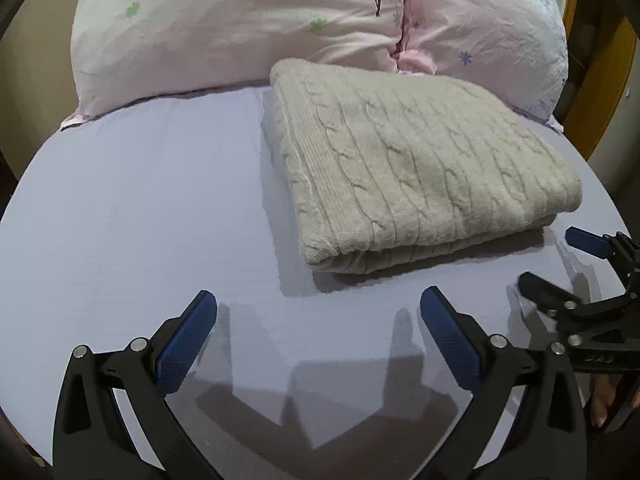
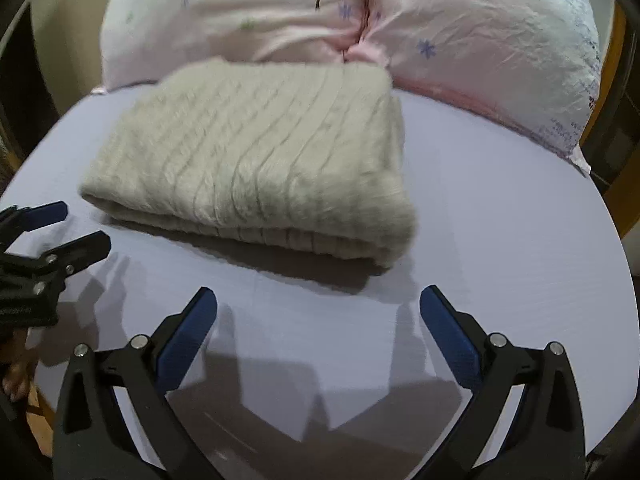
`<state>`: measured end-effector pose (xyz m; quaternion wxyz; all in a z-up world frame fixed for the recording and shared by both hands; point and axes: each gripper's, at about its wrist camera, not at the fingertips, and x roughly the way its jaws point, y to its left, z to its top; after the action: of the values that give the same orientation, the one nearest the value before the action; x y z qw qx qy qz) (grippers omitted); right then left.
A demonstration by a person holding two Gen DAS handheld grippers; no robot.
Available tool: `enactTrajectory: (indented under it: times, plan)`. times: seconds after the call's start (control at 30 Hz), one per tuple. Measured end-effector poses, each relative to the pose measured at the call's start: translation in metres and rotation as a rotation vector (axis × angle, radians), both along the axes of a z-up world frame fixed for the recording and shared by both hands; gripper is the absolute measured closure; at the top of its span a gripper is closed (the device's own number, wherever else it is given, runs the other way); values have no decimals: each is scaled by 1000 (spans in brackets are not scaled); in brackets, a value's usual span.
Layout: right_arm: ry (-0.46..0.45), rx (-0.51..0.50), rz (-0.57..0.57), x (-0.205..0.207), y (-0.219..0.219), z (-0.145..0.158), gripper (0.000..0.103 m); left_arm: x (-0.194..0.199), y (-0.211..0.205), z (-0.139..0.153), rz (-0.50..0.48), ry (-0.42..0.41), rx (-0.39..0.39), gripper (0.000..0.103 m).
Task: Fold small clothes
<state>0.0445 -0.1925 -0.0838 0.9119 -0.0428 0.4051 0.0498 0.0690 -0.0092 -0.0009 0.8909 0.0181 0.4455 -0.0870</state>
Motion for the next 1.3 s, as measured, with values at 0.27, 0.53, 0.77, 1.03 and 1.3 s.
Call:
enactTrajectory:
  times: [0.27,0.53,0.77,1.03,1.3]
  plan:
    - [-2,45,-8,-1,-6,-4,2,-1,-9,-4,-13,2,72,1]
    - [-2,44,-8,-2,-6,-4,2,-2,-9,-5,-13,2,72,1]
    - [-2,45,-8,-2,-6,-4,2,-2,-9,-5,-12,1,72,1]
    - [-2,45,-9,-2,-6,-4,2,-1,-9,-5,-11,1,72,1]
    - [-2,45,-10,-2,-5,-4,2,-2,-9,-5,-11,1,72,1]
